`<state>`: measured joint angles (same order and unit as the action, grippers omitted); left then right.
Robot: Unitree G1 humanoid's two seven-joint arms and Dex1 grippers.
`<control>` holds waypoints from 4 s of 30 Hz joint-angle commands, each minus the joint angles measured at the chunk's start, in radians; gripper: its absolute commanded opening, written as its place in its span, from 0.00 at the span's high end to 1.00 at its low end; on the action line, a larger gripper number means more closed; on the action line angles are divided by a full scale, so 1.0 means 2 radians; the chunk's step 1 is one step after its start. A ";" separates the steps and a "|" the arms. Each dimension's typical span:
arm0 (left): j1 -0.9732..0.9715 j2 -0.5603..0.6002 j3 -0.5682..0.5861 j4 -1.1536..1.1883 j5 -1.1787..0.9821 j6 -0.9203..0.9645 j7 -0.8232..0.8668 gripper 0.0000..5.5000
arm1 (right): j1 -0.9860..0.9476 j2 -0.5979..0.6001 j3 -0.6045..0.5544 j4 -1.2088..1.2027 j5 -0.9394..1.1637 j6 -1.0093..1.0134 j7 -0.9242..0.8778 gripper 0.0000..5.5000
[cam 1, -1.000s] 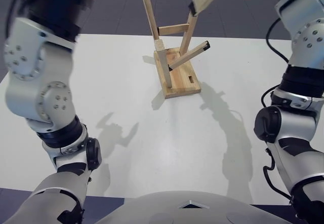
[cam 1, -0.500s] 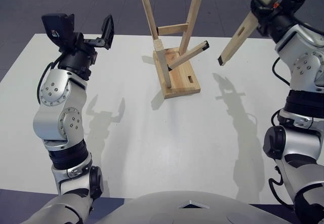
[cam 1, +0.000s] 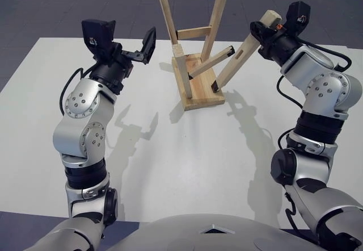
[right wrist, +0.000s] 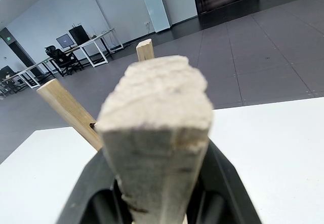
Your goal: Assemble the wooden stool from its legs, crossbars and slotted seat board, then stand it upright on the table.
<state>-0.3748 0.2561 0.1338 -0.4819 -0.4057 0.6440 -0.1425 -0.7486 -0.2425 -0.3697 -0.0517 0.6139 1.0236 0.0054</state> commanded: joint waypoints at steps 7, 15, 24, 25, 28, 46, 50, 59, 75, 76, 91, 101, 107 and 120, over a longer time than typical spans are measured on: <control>-0.020 -0.002 -0.021 0.016 0.010 -0.002 -0.006 0.02 | 0.018 0.016 -0.008 0.030 -0.020 -0.042 -0.017 0.82; -0.025 0.001 -0.020 0.023 0.010 -0.005 -0.012 0.02 | 0.027 0.006 -0.007 0.058 -0.038 -0.066 -0.017 0.82; -0.027 0.003 -0.017 0.019 0.010 -0.004 -0.012 0.02 | 0.057 0.007 0.032 0.035 -0.058 -0.069 -0.026 0.82; -0.028 0.003 -0.017 0.017 0.010 -0.003 -0.011 0.02 | 0.062 0.006 0.037 0.031 -0.062 -0.068 -0.027 0.82; -0.031 0.002 -0.018 0.010 0.010 0.000 -0.009 0.02 | 0.074 0.014 0.048 0.008 -0.067 -0.061 -0.038 0.82; -0.078 0.006 -0.011 -0.027 -0.007 0.027 -0.003 0.02 | 0.141 0.034 0.116 -0.039 -0.117 -0.053 -0.067 0.82; -0.113 -0.001 -0.018 -0.037 -0.021 0.039 -0.002 0.02 | 0.148 0.033 0.120 -0.037 -0.122 -0.053 -0.068 0.82; -0.184 0.024 -0.124 0.019 0.072 0.061 0.004 0.02 | 0.153 0.032 0.122 -0.026 -0.134 -0.065 -0.069 0.82; -0.228 0.004 -0.270 0.096 0.213 0.102 -0.018 0.02 | 0.154 0.070 0.098 -0.029 -0.127 -0.080 -0.082 0.82; -0.229 0.003 -0.276 0.100 0.220 0.095 -0.020 0.02 | 0.154 0.070 0.098 -0.030 -0.127 -0.080 -0.081 0.82; -0.218 -0.032 -0.319 0.191 0.322 0.009 -0.019 0.02 | 0.148 0.079 0.101 -0.030 -0.133 -0.084 -0.074 0.82; -0.200 -0.052 -0.333 0.217 0.355 0.000 -0.040 0.02 | 0.148 0.082 0.100 -0.031 -0.134 -0.085 -0.073 0.82; -0.197 -0.075 -0.310 0.202 0.352 -0.023 -0.033 0.02 | 0.146 0.081 0.100 -0.029 -0.134 -0.086 -0.071 0.82; -0.211 -0.092 -0.316 0.260 0.392 -0.030 -0.026 0.02 | 0.145 0.087 0.098 -0.030 -0.131 -0.092 -0.069 0.82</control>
<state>-0.7831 0.0818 -0.4702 -0.0031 0.3545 0.5685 -0.1719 -0.5345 -0.0810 -0.1736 -0.1771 0.3735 0.7775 -0.1165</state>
